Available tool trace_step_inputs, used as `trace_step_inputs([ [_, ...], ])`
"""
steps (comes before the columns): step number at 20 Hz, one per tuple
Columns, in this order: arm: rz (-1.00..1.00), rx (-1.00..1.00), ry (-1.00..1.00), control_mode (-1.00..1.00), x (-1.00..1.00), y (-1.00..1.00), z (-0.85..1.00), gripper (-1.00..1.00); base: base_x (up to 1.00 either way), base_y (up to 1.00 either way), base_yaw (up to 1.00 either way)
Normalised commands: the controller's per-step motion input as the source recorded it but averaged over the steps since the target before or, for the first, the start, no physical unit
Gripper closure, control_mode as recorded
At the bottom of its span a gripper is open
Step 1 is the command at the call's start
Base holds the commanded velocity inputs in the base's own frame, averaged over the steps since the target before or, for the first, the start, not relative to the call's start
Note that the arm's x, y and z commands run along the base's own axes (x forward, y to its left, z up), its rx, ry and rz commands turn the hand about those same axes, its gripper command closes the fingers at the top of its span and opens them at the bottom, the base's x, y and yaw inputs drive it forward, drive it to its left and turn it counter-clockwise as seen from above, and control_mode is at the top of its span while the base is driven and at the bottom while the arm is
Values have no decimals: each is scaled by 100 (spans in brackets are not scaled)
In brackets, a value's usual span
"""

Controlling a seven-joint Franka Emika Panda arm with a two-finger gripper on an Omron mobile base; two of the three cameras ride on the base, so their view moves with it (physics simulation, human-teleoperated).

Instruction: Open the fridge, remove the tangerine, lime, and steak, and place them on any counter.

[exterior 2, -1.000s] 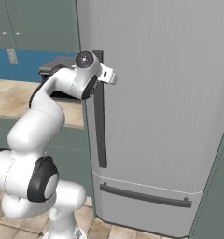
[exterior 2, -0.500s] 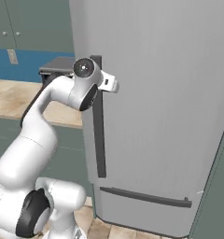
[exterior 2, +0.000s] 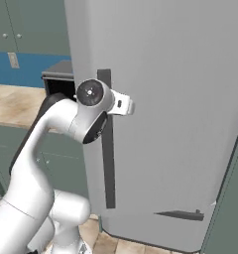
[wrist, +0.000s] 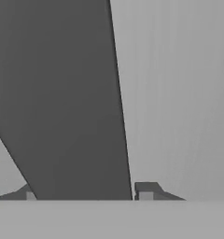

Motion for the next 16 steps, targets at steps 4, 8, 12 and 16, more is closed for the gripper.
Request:
trace_step_inputs([
  [4,2,-2,0,-100,-100,-57,-4,100,0,0,0],
  [8,7,0,0,-100,-100,-66,-1,100,0,0,0],
  [12,1,0,2,-100,-100,-33,26,-100,0,0,0],
  [16,-8,-2,6,-100,-100,0,46,-100,0,0,0],
])
